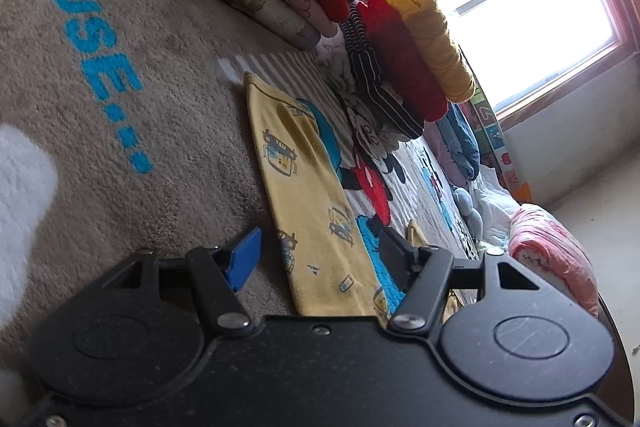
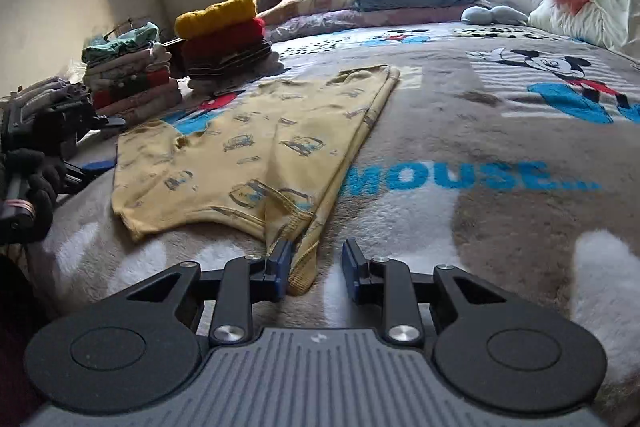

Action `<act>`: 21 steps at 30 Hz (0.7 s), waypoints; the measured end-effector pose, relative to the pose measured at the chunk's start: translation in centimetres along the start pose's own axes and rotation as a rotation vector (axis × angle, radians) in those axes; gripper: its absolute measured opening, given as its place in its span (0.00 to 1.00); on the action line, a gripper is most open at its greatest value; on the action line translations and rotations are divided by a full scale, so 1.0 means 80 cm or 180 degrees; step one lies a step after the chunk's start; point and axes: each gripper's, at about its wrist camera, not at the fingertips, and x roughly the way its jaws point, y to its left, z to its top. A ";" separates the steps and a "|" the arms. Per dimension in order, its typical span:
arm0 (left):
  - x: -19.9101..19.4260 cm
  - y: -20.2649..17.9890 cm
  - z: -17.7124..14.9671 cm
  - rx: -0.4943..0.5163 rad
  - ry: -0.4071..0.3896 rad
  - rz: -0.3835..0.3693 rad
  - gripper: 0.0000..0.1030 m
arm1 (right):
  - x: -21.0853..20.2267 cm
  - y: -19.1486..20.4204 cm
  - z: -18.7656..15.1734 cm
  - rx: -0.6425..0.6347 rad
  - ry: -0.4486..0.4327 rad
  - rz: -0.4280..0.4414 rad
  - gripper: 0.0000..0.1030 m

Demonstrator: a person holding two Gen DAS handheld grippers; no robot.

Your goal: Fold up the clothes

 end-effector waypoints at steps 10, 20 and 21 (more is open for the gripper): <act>0.015 -0.003 0.008 0.0140 -0.0069 0.0031 0.51 | -0.028 -0.021 0.008 0.0550 -0.0241 0.0102 0.30; 0.034 -0.028 0.008 0.0535 -0.0210 0.0288 0.06 | -0.024 -0.084 -0.008 0.1486 -0.0387 0.0163 0.41; 0.034 -0.037 0.004 0.0682 -0.0232 0.0301 0.05 | -0.024 -0.085 -0.008 0.1497 -0.0405 0.0186 0.42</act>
